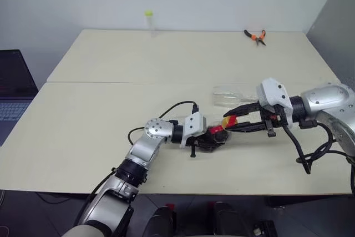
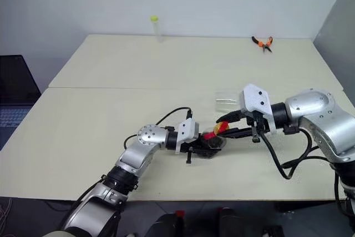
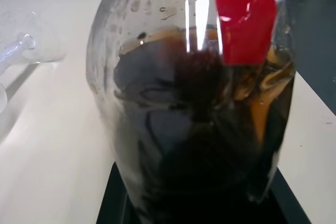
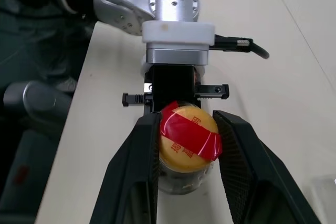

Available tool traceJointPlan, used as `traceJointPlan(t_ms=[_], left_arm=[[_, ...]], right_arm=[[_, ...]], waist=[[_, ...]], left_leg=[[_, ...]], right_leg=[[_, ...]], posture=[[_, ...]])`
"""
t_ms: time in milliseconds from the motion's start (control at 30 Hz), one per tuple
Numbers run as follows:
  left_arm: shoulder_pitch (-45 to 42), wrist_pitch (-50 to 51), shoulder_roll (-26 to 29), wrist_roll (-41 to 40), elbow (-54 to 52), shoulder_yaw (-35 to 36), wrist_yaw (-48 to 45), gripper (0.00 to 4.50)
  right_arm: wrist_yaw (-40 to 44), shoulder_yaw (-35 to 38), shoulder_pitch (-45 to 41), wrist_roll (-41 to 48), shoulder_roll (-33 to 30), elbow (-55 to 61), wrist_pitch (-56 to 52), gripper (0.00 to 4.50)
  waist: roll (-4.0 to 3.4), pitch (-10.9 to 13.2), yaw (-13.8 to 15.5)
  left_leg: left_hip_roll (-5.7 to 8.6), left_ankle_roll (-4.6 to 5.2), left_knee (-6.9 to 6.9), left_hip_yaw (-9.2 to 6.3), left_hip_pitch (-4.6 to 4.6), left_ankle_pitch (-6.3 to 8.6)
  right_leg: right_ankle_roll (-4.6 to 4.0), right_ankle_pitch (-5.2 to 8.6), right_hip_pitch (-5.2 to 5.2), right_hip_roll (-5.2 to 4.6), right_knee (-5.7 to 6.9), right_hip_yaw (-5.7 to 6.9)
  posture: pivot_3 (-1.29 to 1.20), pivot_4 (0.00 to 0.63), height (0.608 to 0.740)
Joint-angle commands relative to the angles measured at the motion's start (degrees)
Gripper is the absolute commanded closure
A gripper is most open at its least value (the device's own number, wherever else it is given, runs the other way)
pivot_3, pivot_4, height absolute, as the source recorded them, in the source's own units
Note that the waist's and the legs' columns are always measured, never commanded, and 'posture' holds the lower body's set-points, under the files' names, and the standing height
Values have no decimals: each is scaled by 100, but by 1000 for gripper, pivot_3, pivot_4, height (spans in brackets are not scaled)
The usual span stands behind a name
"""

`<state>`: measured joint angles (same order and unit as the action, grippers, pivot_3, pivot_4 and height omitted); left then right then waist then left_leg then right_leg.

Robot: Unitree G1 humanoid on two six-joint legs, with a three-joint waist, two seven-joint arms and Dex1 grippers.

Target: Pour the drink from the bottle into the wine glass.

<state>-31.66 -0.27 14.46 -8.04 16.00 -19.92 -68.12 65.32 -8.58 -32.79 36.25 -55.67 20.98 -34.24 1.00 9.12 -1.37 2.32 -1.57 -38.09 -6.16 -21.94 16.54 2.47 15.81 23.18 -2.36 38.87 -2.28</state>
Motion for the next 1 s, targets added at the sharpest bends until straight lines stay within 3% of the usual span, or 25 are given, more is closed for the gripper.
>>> traceJointPlan(t_ms=[33, 200, 367, 533, 1000], left_arm=[[31, -61, 59, -58, -120, 134, 102, 3531], [29, -142, 81, -41, -22, 195, 247, 3559], [27, -163, 80, -48, 19, 248, 375, 3574], [-108, -243, -6, -23, 228, 286, 507, 3576], [-218, -374, -75, 15, 446, 298, 506, 3583]], right_arm=[[-769, 857, 333, 679, 207, 607, -638, 2223], [-3039, 2126, 1378, 1666, 1278, 1796, -1283, 514], [-4883, 2230, 2474, 1836, 2204, 3110, -1375, 507], [-5924, 1766, 2982, 1308, 2745, 3562, -1318, 507], [-5783, 1080, 3049, 313, 3007, 3025, -730, 507]], waist=[[0, 0, 3], [1, 0, 0], [0, -2, -4], [0, -5, -19], [-1, -5, -23]], left_leg=[[-1, 0, 0, -1, 0, 0], [-4, 0, 1, -4, 1, 0], [-2, 0, 2, -5, 2, 0], [-1, 0, 2, -5, 7, 0], [1, 0, 2, -3, 7, 0]], right_leg=[[0, 0, 0, 0, 1, 1], [0, 0, 1, 1, 8, -1], [0, 0, -1, 2, 9, -1], [1, 0, -3, 17, 10, 0], [1, 1, -3, 22, 9, 1]], posture=[[0, 150, 740], [0, 150, 740], [0, 150, 740], [0, 150, 740], [0, 150, 740]])
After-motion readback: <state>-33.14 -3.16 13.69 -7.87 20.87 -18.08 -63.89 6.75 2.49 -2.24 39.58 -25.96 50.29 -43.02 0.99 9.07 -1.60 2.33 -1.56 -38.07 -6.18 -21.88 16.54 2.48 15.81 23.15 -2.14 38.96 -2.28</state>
